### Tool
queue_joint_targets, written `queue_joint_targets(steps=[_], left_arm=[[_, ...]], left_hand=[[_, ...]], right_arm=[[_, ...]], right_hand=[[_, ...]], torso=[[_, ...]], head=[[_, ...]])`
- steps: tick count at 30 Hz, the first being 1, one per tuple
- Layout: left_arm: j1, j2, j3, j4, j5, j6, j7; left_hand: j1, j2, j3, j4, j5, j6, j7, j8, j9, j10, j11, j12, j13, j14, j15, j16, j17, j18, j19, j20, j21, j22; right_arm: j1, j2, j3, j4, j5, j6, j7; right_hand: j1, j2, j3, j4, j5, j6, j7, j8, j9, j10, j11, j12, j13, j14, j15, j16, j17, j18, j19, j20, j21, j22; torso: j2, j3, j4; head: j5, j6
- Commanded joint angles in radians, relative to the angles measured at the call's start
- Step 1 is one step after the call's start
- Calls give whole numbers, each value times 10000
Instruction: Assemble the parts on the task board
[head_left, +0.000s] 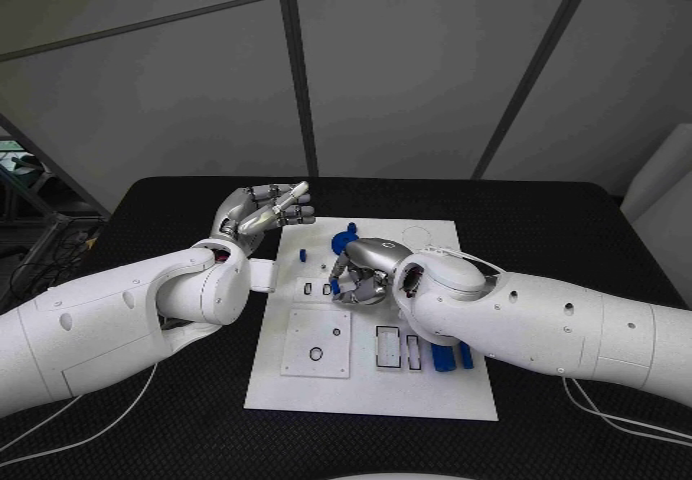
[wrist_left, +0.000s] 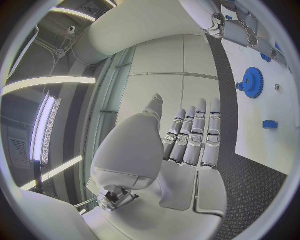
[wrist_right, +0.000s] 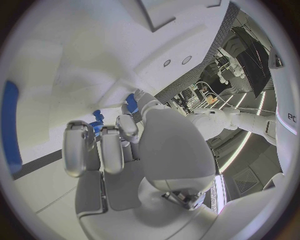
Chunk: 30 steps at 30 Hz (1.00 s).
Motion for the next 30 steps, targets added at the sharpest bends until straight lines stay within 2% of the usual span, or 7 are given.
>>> queue_joint_targets(steps=[1, 12, 17, 24, 26, 27, 30], left_arm=[[17, 11, 9, 7, -64, 134, 21], [15, -11, 8, -19, -294, 240, -267], [14, -68, 8, -48, -1001, 552, -855], [39, -307, 11, -53, -3396, 1696, -2484], [97, -399, 12, -76, -4084, 2008, -3195], [116, -420, 13, -77, -4238, 2092, -3389], [252, -503, 13, -58, -5035, 2617, -4498]], left_hand=[[0, 83, -9, -69, -44, 14, 142, -64, -5, -43, -4, -60, -3, -8, 35, -32, 14, 111, -17, -5, 66, 10], [-58, 139, -49, -148, -44, 315, 63, 8, 21, 359, -109, 66, 30, 273, -63, 95, 87, 139, 105, -57, 214, 74], [-130, 250, -68, -218, -34, 1112, -196, 235, 64, 1541, -446, 339, 127, 1306, -447, 590, 455, 154, 740, -377, 747, 330], [-109, 327, 133, -142, -36, 1644, -622, 215, 82, 3188, -1037, 606, 352, 3480, -1160, 2301, 1604, 159, 2220, -1072, 2079, 1049], [-247, 313, 159, 54, -41, 1657, -735, 197, 121, 3520, -1211, 873, 623, 4144, -1384, 3697, 2588, 124, 3104, -1406, 3061, 1622], [-273, 286, 153, 88, -41, 1681, -768, 216, 141, 3631, -1272, 1011, 735, 4393, -1432, 4878, 3890, 128, 3273, -1456, 3312, 1776], [-646, 104, -35, 377, -49, 1814, -957, 359, 264, 4118, -1462, 1901, 1441, 5007, -1625, 8980, 8702, -328, 4670, -1648, 6103, 5214]], right_arm=[[-18, -6, -25, -8, -43, -23, -171], [-76, -296, -22, 303, 295, -1889, 863], [-81, -760, -14, 663, 1252, -2329, 2306], [134, -1929, 140, 1503, 3460, -1821, 3690], [309, -2298, 190, 1619, 4292, -1544, 3833], [368, -2418, 201, 1640, 4544, -1471, 3867], [575, -2839, 231, 1625, 5436, -1200, 3989]], right_hand=[[-173, -59, -55, 108, -187, -157, 26, -35, -3, -118, 40, -101, -80, 593, 79, -41, 491, 18, -71, 12, -55, 683], [-150, -565, -1561, 903, 397, -1234, 257, -156, -42, -619, 243, -699, -788, 526, 243, -209, 259, 101, -343, 149, -289, 330], [374, -292, -1866, 1025, 427, -1172, 240, 103, 36, -760, 240, -856, -1026, 455, 256, -384, -4, 204, -661, 192, -547, -81], [1203, 153, -1556, 749, 784, -176, -52, 732, 111, -2430, -35, -4212, -4250, -1490, 23, -5266, -5748, 1247, -4357, -13, -4331, -5128], [1451, 65, -1319, 848, 713, 25, -17, 651, 17, -2188, 91, -6043, -5857, -2214, 77, -7982, -7545, 1364, -5147, 76, -6196, -6688], [1533, 155, -1210, 865, 750, 175, -59, 694, 32, -2174, 43, -6355, -6131, -2121, 113, -8222, -7661, 1374, -5068, 87, -6349, -6807], [1622, 111, -953, 972, 725, 510, 26, 645, 9, -1920, 125, -7886, -7537, -2485, 341, -9916, -8424, 1325, -5171, 252, -7448, -7540]], torso=[[-4, -4, 5], [-12, 9, -9], [-52, 11, -20], [-228, 46, -57], [-303, 70, -73], [-339, 81, -82], [-425, 106, -107]], head=[[-9, -9], [21, 11], [34, 35], [132, -52], [173, -80], [182, -102], [191, -156]])
